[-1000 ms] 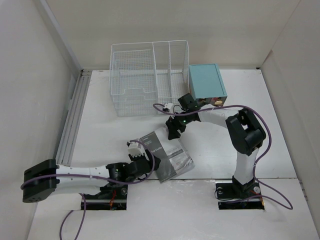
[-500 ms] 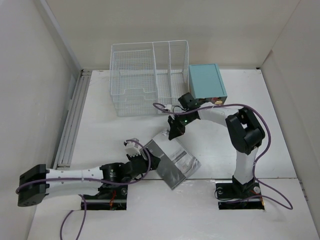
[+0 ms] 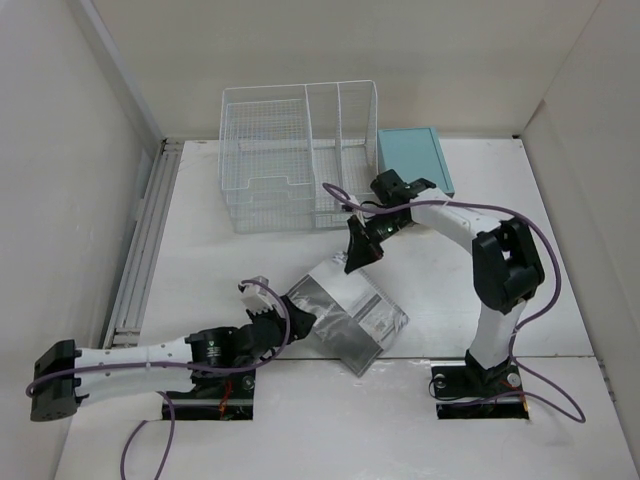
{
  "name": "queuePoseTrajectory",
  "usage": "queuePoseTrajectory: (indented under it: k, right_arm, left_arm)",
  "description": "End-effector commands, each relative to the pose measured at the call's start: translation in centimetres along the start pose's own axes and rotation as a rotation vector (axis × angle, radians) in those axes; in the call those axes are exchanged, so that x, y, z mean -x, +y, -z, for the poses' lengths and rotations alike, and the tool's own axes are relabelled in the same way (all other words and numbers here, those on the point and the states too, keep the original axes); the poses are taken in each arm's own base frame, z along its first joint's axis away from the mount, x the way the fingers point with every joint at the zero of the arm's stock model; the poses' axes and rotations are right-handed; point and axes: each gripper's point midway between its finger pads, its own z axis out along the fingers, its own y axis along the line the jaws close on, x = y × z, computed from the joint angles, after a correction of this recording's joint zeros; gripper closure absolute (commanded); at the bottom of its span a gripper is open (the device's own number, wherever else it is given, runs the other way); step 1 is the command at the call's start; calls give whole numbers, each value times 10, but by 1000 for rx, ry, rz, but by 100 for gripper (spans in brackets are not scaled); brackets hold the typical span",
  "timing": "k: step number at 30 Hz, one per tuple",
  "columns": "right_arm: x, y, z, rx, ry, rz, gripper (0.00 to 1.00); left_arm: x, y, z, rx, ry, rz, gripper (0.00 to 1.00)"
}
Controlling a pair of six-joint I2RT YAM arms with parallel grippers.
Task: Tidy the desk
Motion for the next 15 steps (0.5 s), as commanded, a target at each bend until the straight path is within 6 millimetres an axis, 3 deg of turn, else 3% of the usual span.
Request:
queuePoseTrajectory:
  k: [1,3,7,15]
  right_arm:
    - [32,42,12,132,-114,89,100]
    - [35,44,16,146,-132,136,100]
    - [23,54,15,204,-110,116,100]
    - [14,65,-1,250,-71,137,100]
  left_arm:
    - [3,1,-1,13,-15,-8,32]
    - [10,0,-1,6,-44,-20,32]
    - [26,-9,5,-25,-96,-22,30]
    - [52,-52,34,-279,-156,-4,28]
